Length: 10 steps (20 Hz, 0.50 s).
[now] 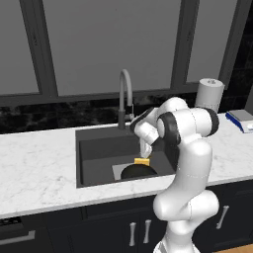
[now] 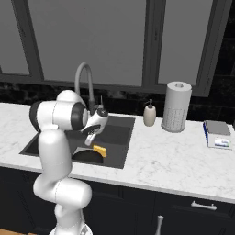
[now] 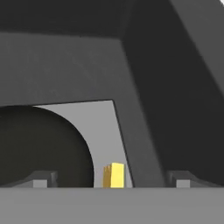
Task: Pick the pan and sponge and place them into the sink. Then turn on the water.
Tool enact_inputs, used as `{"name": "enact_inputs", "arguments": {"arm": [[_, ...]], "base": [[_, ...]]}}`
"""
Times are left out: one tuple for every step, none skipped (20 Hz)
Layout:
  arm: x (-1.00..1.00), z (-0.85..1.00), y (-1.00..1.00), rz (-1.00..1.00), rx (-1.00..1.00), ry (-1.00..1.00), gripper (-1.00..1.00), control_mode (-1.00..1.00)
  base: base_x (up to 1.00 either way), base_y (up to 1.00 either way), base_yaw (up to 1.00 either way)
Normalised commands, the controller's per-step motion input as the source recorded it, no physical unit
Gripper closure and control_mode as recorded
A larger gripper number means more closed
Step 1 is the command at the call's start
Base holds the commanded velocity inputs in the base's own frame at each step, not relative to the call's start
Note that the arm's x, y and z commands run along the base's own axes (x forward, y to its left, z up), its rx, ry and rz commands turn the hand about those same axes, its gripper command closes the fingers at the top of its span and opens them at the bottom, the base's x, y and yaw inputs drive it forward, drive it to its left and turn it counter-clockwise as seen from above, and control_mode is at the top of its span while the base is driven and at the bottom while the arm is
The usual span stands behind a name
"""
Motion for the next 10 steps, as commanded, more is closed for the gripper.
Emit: {"name": "enact_inputs", "arguments": {"arm": [[-0.02, 0.82, -0.20, -0.09, 0.03, 0.00, -1.00, -1.00], [-0.01, 0.78, -0.21, -0.12, 0.03, 0.00, -1.00, -1.00], [0.00, 0.71, -0.26, -0.14, 0.03, 0.03, -1.00, -1.00], [0.00, 0.66, -0.26, -0.16, 0.02, 0.05, -1.00, -1.00], [0.00, 0.66, -0.26, -0.19, 0.02, 0.07, -1.00, -1.00], [0.00, 0.66, -0.31, -0.21, 0.02, 0.11, -1.00, -1.00], [0.00, 0.61, -0.32, -0.22, 0.00, 0.13, -1.00, -1.00], [0.00, 0.59, -0.37, -0.22, 0.00, 0.15, -1.00, -1.00], [0.00, 0.54, -0.36, -0.22, 0.00, 0.17, -1.00, -1.00], [0.00, 0.51, -0.37, -0.21, 0.00, 0.18, -1.00, -1.00]], "base": [[0.00, 0.00, 0.00], [0.00, 0.00, 0.00], [0.00, 0.00, 0.00], [0.00, 0.00, 0.00], [0.00, 0.00, 0.00], [0.00, 0.00, 0.00], [0.00, 0.00, 0.00], [0.00, 0.00, 0.00], [0.00, 0.00, 0.00], [0.00, 0.00, 0.00]]}}
